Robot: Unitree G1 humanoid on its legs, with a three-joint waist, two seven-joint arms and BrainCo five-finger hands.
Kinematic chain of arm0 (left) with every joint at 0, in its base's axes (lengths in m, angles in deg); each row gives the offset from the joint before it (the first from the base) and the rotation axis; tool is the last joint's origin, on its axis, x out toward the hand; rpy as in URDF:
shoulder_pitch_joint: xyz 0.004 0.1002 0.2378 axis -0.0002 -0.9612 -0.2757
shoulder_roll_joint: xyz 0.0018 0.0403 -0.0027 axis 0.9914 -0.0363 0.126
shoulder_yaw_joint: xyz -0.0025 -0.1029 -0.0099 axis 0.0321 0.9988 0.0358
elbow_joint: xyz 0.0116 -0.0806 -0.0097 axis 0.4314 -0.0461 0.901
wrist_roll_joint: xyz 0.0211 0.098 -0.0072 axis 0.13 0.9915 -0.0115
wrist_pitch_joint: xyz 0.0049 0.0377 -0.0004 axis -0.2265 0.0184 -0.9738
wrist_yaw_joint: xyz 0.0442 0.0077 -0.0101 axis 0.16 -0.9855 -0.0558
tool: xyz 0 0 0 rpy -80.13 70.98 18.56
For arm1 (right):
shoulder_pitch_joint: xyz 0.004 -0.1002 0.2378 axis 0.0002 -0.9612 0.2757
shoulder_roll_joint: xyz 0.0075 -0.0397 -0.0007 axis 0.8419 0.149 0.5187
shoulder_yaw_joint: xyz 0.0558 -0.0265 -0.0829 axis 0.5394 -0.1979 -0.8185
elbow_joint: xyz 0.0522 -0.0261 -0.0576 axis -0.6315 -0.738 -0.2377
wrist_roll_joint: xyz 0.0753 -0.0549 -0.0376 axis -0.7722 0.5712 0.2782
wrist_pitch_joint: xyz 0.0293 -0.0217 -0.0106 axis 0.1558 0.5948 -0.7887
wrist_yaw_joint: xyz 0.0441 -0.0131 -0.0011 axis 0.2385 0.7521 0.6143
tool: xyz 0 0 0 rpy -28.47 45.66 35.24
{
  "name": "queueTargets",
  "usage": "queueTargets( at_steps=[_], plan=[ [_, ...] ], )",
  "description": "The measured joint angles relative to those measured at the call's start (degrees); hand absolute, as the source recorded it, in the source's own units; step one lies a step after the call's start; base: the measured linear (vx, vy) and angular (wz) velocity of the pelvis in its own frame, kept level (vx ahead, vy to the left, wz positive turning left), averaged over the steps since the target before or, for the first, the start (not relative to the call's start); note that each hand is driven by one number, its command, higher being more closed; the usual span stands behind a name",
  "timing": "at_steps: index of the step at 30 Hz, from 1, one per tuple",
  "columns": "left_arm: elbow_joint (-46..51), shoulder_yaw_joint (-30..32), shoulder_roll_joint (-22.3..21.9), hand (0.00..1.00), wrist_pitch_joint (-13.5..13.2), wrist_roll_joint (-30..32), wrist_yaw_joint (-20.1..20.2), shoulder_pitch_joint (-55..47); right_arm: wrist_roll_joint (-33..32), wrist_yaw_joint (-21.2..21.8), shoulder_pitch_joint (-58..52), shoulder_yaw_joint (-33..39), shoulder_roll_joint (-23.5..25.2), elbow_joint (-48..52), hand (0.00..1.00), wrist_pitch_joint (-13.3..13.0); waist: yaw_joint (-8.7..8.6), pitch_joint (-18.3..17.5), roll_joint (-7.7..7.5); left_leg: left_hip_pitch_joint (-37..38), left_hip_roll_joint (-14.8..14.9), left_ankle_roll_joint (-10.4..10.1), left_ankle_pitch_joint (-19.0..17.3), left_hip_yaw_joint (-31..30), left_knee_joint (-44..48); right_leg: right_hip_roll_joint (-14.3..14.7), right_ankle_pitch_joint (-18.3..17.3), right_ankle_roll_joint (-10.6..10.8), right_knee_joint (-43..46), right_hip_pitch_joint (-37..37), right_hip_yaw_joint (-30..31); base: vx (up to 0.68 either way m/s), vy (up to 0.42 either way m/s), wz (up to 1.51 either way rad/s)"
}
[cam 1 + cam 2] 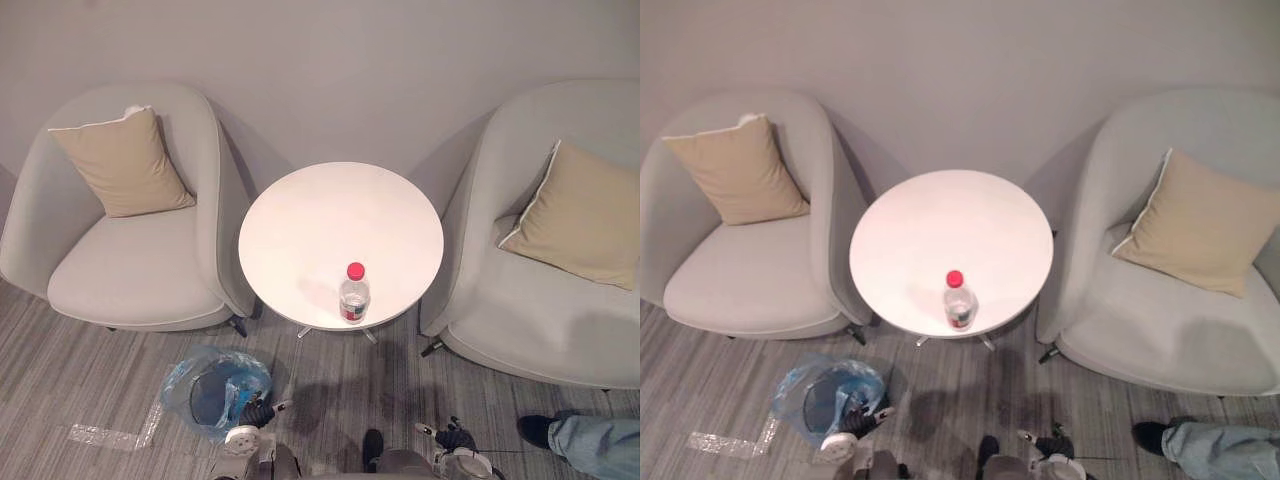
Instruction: Gather rubbish on tea table into small bin, then transfer packed bag to large trash can.
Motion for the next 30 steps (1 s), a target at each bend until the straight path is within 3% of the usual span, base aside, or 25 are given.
queueTargets(
  at_steps=[3,4,6,9,11,15,30],
  plan=[
    [-0.51,-0.39,1.38,0.00,0.05,0.14,-0.01,-0.54,0.65,-0.14,-0.29,-0.66,0.83,-0.11,0.00,0.01,0.00,-1.45,-1.33,1.34,-1.31,1.31,-0.31,0.16,-1.49,-0.74,-0.20,1.61,-0.86,1.17,1.53,0.13,0.147,-0.09],
    [-1.04,-0.64,2.37,0.00,0.14,0.33,0.02,-0.74,2.36,-0.35,-0.28,-1.79,1.28,0.07,0.00,0.02,-0.13,-2.04,-2.71,2.69,-2.90,2.17,0.36,0.29,-4.28,-2.10,-0.49,2.46,-1.12,1.43,1.39,0.16,0.170,0.06],
    [-1.03,-1.39,2.80,0.00,0.15,0.71,0.01,-0.91,3.23,-0.43,-0.44,-2.61,1.20,1.07,0.00,0.05,-0.06,-2.22,-3.06,3.68,-3.89,2.62,0.67,0.29,-5.78,-2.92,-0.92,3.12,-1.10,1.70,1.32,0.12,0.131,0.07],
    [-1.03,-1.63,3.23,0.00,0.34,1.34,-0.06,-1.94,6.28,-1.17,-1.07,-5.51,1.14,7.59,0.00,0.07,-0.08,-2.46,-2.84,5.08,-5.52,2.81,0.78,0.28,-7.60,-4.25,-1.78,4.08,-1.20,2.28,1.30,0.16,0.103,0.03],
    [-0.42,-2.92,3.31,0.00,0.53,1.85,-0.10,-2.09,8.08,-1.73,-2.80,-7.32,0.67,17.69,0.00,-0.12,-0.01,-2.48,-2.65,5.58,-5.70,2.82,0.79,0.12,-7.67,-4.33,-1.89,4.11,-1.50,2.92,1.44,0.15,0.025,0.02],
    [0.35,-4.59,3.41,0.00,-0.05,2.95,-0.13,-2.47,13.68,-2.53,-3.81,-7.96,-0.43,29.88,0.00,-3.06,0.02,-2.49,-2.77,6.71,-5.28,2.82,0.79,0.06,-7.68,-3.51,-2.20,3.57,-2.24,4.41,1.54,0.08,-0.027,-0.01],
    [1.37,-8.69,4.32,0.00,-1.05,6.39,0.06,-2.75,25.49,-2.49,-9.93,-14.92,-2.29,42.92,0.00,-4.85,-0.38,-2.86,-3.47,7.05,-4.39,2.74,1.10,-1.22,-9.30,-2.26,-1.07,2.86,-3.93,4.62,1.86,-0.03,-0.020,-0.01]
  ],
)
